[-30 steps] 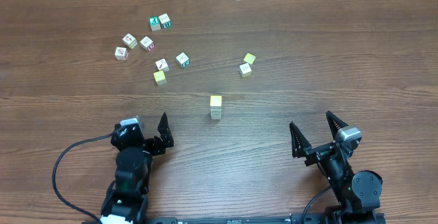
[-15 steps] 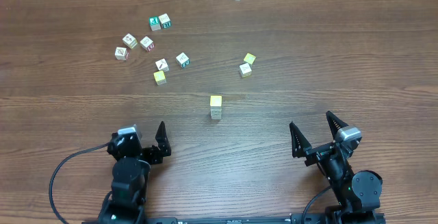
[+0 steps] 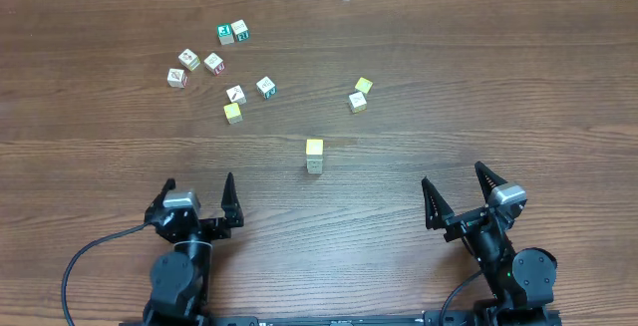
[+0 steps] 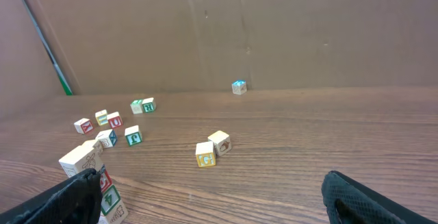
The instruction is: Form a tower
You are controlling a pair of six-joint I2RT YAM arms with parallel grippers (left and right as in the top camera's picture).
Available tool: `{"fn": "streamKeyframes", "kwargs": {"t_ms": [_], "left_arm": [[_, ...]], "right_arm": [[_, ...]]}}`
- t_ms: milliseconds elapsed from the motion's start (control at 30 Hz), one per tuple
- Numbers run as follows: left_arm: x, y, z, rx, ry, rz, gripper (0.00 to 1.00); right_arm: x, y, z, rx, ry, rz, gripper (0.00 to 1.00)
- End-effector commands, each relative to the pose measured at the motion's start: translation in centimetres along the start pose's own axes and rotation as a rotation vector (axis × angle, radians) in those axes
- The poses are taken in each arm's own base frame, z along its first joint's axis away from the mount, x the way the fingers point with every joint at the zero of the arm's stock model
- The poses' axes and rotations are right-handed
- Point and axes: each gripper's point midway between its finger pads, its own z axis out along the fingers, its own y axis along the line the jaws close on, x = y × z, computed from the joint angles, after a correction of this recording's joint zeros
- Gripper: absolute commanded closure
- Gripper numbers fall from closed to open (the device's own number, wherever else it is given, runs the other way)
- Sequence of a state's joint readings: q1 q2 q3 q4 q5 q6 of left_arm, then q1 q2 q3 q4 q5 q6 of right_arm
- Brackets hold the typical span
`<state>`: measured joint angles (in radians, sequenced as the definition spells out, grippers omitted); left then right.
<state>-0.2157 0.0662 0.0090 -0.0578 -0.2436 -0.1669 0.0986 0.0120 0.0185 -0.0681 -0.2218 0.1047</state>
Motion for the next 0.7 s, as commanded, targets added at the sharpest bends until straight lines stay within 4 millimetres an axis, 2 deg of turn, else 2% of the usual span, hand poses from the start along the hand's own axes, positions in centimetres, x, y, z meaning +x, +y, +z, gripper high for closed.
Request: {"fn": "streamKeyframes", "kwargs": {"t_ms": [0, 333, 667], "left_arm": [[-1.1, 0.3, -0.3, -0.007, -0.054, 0.048, 0.01], [-1.2, 2.2, -0.2, -0.064, -0.053, 0.045, 0.00], [-1.3, 2.2, -0.2, -0.065, -0.051, 0.095, 0.00]], "right_arm": [[0.1, -0.1, 0.0, 0.003, -0.005, 0.001, 0.00], [0.1, -0.1, 0.0, 0.003, -0.005, 0.001, 0.00], [0.1, -0.1, 0.0, 0.003, -0.005, 0.001, 0.00]]}}
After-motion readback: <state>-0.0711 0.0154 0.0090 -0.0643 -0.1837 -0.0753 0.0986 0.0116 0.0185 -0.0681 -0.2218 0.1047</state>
